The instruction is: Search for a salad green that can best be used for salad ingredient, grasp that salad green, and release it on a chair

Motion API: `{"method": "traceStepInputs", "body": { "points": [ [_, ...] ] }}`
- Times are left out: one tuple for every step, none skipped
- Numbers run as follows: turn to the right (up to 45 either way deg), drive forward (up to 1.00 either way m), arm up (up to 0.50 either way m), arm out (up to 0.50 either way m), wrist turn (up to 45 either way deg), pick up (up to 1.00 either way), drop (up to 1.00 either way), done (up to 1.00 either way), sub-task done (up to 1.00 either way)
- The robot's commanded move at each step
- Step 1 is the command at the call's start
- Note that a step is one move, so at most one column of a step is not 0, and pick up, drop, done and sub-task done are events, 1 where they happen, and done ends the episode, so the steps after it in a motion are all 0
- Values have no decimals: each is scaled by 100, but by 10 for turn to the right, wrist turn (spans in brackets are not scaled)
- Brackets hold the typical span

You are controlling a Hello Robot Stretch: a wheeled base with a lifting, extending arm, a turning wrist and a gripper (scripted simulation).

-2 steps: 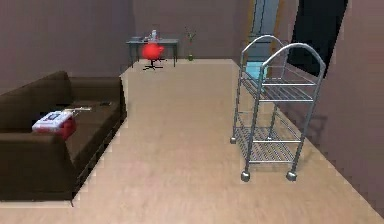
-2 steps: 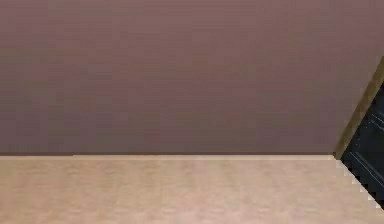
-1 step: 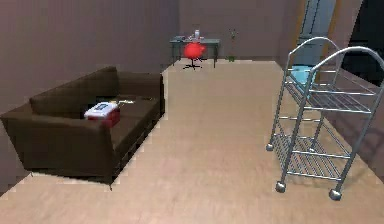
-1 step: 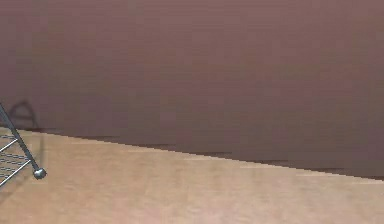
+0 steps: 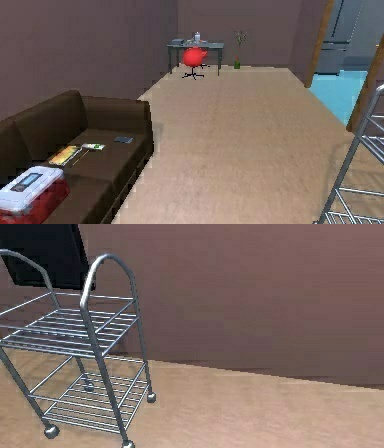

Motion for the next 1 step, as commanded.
{"method": "traceStepInputs", "body": {
  "points": [
    [-30, 0, 0, 0, 0, 0, 0, 0, 0]
  ]
}}
